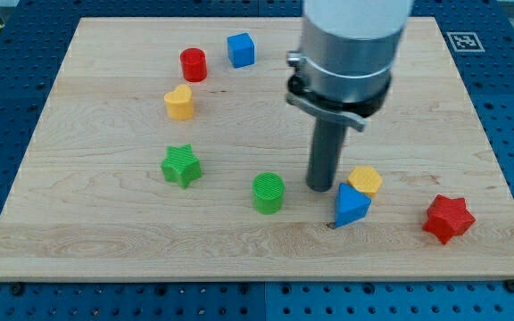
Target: Push the yellow hexagon to the red star
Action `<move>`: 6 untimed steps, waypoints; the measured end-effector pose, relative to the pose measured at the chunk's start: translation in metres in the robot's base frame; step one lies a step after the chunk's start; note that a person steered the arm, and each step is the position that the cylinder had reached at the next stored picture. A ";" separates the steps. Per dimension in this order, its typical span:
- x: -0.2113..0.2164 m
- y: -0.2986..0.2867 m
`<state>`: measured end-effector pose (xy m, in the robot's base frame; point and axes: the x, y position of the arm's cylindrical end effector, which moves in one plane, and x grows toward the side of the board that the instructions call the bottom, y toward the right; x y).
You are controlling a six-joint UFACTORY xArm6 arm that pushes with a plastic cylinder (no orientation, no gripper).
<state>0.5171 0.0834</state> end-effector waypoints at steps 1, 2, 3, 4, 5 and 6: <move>0.001 0.033; 0.001 0.070; 0.000 0.085; -0.001 0.046; -0.001 -0.005; 0.002 -0.014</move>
